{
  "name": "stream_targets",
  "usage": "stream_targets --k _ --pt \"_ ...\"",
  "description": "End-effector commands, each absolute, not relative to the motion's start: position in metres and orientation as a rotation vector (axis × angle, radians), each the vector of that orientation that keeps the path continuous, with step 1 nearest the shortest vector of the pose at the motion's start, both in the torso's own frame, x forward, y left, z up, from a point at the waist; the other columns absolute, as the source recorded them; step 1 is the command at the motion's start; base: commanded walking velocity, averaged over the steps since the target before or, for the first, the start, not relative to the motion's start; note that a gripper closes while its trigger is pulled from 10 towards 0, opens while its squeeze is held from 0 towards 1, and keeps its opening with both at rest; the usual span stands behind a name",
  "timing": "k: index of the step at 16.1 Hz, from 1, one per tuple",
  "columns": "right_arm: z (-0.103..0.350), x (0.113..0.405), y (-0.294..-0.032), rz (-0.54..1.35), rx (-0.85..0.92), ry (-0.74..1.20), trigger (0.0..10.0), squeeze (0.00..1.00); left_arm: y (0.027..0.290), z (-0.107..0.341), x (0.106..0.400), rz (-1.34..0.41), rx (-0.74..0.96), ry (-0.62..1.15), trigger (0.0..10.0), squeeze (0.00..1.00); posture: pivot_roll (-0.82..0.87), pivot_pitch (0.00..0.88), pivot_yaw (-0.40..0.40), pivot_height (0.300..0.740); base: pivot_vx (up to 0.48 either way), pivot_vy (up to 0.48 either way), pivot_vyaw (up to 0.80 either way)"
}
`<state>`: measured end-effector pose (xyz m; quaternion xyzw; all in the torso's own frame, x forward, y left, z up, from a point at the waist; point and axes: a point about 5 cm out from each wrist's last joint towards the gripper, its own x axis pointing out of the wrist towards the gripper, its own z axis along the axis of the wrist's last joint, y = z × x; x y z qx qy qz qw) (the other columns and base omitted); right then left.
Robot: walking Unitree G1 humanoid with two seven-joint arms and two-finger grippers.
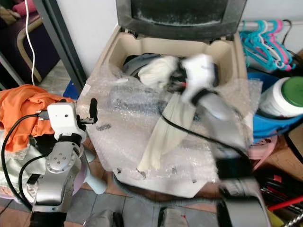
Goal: Clothes washing
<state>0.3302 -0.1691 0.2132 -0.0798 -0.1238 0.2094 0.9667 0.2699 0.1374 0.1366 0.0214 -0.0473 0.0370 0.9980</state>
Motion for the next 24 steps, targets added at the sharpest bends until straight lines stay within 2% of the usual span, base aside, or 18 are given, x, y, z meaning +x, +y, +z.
stream_targets --k 1,2,4,5,6,8,9,10,20,24 --pt "0.219 0.324 -0.177 0.365 -0.161 -0.287 10.0 1.0 0.14 0.135 0.27 0.081 0.061 -0.084 10.0 0.0 -0.05 0.06 0.036 0.74 0.0 0.0 0.0" --pt "0.208 0.317 -0.18 0.351 -0.165 -0.246 10.0 1.0 0.14 0.134 0.27 0.081 0.061 -0.083 10.0 0.0 -0.05 0.06 0.036 0.74 0.0 0.0 0.0" --pt "0.179 0.296 -0.173 0.439 -0.175 -0.103 10.0 0.97 0.137 0.135 0.27 0.071 0.06 -0.083 10.0 0.0 -0.07 0.063 0.036 0.74 0.0 0.0 0.0" --pt "0.171 0.29 -0.17 0.481 -0.172 -0.047 10.0 0.66 0.137 0.135 0.27 0.07 0.059 -0.083 10.0 0.0 -0.07 0.066 0.037 0.74 0.0 0.0 0.0" --pt "0.158 0.284 -0.168 0.554 -0.203 0.04 10.0 0.0 0.137 0.134 0.27 0.07 0.058 -0.081 10.0 0.0 -0.07 0.064 0.039 0.74 0.0 0.0 0.0" --pt "0.146 0.275 -0.168 0.643 -0.228 0.147 10.0 0.0 0.136 0.134 0.27 0.066 0.057 -0.079 10.0 0.0 -0.07 0.065 0.034 0.74 0.0 0.0 0.0" --pt "0.142 0.274 -0.17 0.659 -0.257 0.172 1.6 0.0 0.136 0.134 0.27 0.065 0.057 -0.079 10.0 0.0 -0.07 0.066 0.031 0.74 0.0 0.0 0.0" --pt "0.141 0.275 -0.171 0.653 -0.265 0.186 0.0 0.0 0.136 0.134 0.269 0.067 0.055 -0.077 10.0 0.0 -0.07 0.067 0.028 0.74 0.0 0.0 0.0" --pt "0.151 0.303 -0.17 0.658 -0.314 0.216 0.0 0.0 0.136 0.133 0.27 0.084 0.052 -0.067 10.0 0.0 -0.06 0.081 0.012 0.74 0.0 0.0 0.0" --pt "0.174 0.33 -0.168 0.651 -0.368 0.141 0.0 0.0 0.136 0.133 0.27 0.09 0.05 -0.063 10.0 0.0 -0.06 0.081 0.013 0.74 0.0 0.0 0.0"
